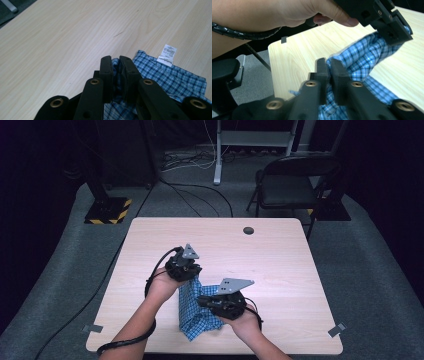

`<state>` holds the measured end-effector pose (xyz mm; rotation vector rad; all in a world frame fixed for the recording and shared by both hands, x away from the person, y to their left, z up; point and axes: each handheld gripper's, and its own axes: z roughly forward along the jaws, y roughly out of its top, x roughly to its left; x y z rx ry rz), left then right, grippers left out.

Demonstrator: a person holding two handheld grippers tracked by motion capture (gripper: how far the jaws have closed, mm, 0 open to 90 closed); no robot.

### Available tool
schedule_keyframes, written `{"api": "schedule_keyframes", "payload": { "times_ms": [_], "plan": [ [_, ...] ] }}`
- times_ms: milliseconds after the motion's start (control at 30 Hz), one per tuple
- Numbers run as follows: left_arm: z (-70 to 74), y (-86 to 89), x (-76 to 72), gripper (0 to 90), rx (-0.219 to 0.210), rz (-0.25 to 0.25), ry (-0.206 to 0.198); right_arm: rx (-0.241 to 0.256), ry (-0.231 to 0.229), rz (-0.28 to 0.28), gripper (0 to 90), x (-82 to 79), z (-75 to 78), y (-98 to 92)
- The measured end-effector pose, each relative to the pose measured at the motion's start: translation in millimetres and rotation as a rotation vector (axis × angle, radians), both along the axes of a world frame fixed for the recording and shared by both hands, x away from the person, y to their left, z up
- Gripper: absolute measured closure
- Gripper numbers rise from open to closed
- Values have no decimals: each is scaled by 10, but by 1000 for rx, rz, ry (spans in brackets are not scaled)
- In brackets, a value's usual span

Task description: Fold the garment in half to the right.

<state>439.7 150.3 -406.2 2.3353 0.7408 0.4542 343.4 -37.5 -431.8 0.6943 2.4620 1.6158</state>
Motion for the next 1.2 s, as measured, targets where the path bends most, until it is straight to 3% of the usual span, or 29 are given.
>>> {"api": "schedule_keyframes", "payload": {
  "times_ms": [433,967,1200],
  "plan": [
    [-215,-351,73,809,-25,-38,71,-8,42,-56,870,-42,-222,-374],
    [-522,-603,173,797,-6,-37,137,-20,98,-114,870,-50,-475,-616],
    [-622,-686,170,726,-4,-50,154,-22,122,-127,859,-65,-573,-700]
  ]
}}
